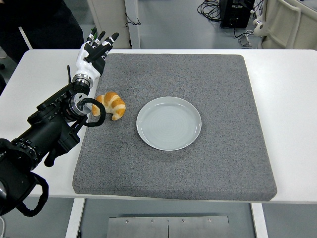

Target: Place the bread on the plate

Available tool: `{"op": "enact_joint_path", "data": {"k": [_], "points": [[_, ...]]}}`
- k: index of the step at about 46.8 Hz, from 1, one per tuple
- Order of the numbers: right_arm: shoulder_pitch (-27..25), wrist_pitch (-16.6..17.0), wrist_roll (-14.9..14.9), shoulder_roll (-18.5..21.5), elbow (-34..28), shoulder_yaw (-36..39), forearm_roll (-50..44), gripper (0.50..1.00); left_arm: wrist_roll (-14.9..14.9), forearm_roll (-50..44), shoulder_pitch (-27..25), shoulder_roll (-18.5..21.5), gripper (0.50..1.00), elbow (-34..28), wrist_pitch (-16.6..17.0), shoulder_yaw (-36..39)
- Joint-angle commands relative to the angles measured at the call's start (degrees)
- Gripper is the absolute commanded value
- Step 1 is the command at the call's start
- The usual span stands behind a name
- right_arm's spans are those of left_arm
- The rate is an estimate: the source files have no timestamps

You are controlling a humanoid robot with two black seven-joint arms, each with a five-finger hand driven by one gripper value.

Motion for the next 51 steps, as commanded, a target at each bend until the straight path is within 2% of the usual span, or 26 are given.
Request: {"op": "enact_joint_path", "data": {"k": [1, 38, 51], "points": [[0.0, 0.0, 0.0, 0.0, 0.0, 0.0, 0.0, 1.0, 0.0, 0.0, 0.0, 0.0, 0.971, 0.0, -0.4, -0.1], [0.0, 0.0, 0.0, 0.0, 0.0, 0.0, 0.0, 1.0, 0.3, 0.3, -0.7, 0.0, 0.971, 0.0, -1.6, 2.1], [0.0, 0.0, 0.0, 0.0, 0.0, 0.0, 0.0, 1.0, 0.5, 0.9, -0.4, 0.9, 0.971, -2.3, -2.9, 3.3]]}}
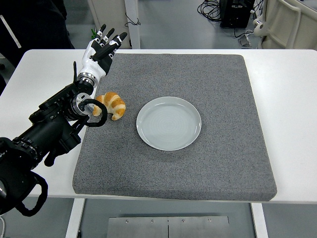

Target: Place the bread on the plate

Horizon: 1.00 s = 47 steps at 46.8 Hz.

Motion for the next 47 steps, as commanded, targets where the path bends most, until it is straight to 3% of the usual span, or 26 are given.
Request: {"op": "enact_joint_path", "data": {"k": [1, 10, 20, 31, 38, 47], "points": [[0.0, 0.0, 0.0, 0.0, 0.0, -0.1, 0.0, 1.0, 0.1, 0.1, 0.1, 1.3, 0.971, -1.7, 0.1, 1.0], [0.0, 0.0, 0.0, 0.0, 0.0, 0.0, 0.0, 1.0, 0.2, 0.0, 0.3, 7.9, 0.971, -7.6, 0.2, 5.9], [0.0, 0.0, 0.0, 0.0, 0.0, 0.0, 0.0, 1.0, 0.2, 0.2, 0.5, 11.5, 0.969, -13.1, 0.8, 9.4], [0.0, 0.0, 0.0, 0.0, 0.0, 0.0, 0.0, 1.0, 0.0, 1.7, 1.7, 16.3, 0.968, -21.1, 4.5, 15.5], [0.0, 0.0, 0.0, 0.0, 0.0, 0.0, 0.0, 1.0, 0.0, 8.0, 1.7, 20.2, 0.968, -26.6, 6.0, 15.5], [0.0, 0.0, 0.0, 0.0, 0.0, 0.0, 0.0, 1.0, 1.0, 18.9, 2.2, 25.4, 0.969, -33.5, 11.4, 16.0]]}}
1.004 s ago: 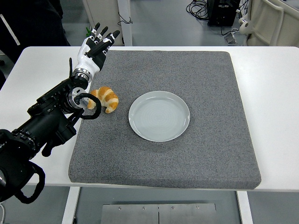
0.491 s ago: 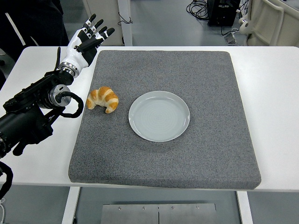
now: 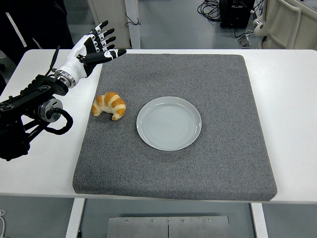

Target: Place the bread on the plate

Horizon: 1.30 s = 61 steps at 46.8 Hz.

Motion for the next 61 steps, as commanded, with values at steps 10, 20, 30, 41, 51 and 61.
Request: {"op": "enact_joint_path", "data": {"k": [10, 20, 30, 41, 51, 61], "points": [[0.0, 0.0, 0.0, 0.0, 0.0, 0.0, 0.0, 1.0, 2.5, 10.6, 0.4, 3.7, 0.969, -2.3, 2.4, 0.1], [0.0, 0.0, 0.0, 0.0, 0.0, 0.0, 0.0, 1.0, 2.5, 18.4, 0.0, 6.3, 0.969, -5.1, 2.0, 2.3], [0.0, 0.0, 0.0, 0.0, 0.0, 0.0, 0.0, 1.0, 3.1, 29.0, 0.0, 11.8, 0.969, -12.4, 1.7, 2.5], [0.0, 0.0, 0.0, 0.0, -0.1, 0.0, 0.0, 1.0, 3.7, 40.5, -0.3, 13.5, 0.969, -13.4, 1.3, 2.8], [0.0, 0.0, 0.0, 0.0, 0.0, 0.0, 0.0, 1.0, 4.1, 44.6, -0.3, 13.6, 0.969, -13.4, 1.3, 4.4], [0.0, 0.0, 0.0, 0.0, 0.0, 0.0, 0.0, 1.0, 4.0, 51.0, -0.2, 13.7, 0.969, -13.4, 1.4, 5.0]]}}
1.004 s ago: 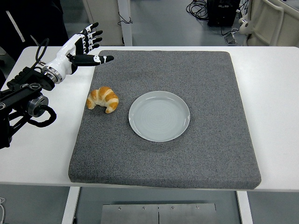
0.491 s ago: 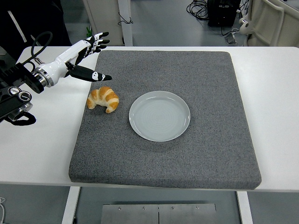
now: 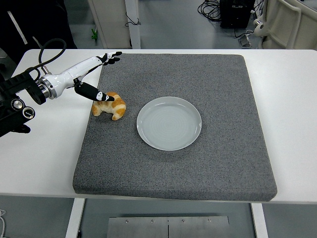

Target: Place the bread on the plate

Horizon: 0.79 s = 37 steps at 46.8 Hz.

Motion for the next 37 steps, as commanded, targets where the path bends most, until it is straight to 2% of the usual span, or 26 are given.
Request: {"op": "enact_joint_path", "data": {"k": [1, 14, 22, 37], "points": [[0.0, 0.0, 0.0, 0.0, 0.0, 0.0, 0.0, 1.0, -0.1, 1.5, 0.1, 0.1, 0.969, 0.0, 0.1, 0.2], [0.0, 0.0, 0.0, 0.0, 0.0, 0.0, 0.0, 1.0, -0.1, 9.3, 0.2, 1.0, 0.969, 0.1, 0.1, 1.5], [0.0, 0.0, 0.0, 0.0, 0.0, 0.0, 0.0, 1.0, -0.1, 10.2, 0.0, 1.2, 0.969, 0.4, 0.1, 2.2], [0.0, 0.0, 0.0, 0.0, 0.0, 0.0, 0.0, 1.0, -0.1, 15.4, 0.1, 0.4, 0.969, 4.2, 0.4, 2.8]]}}
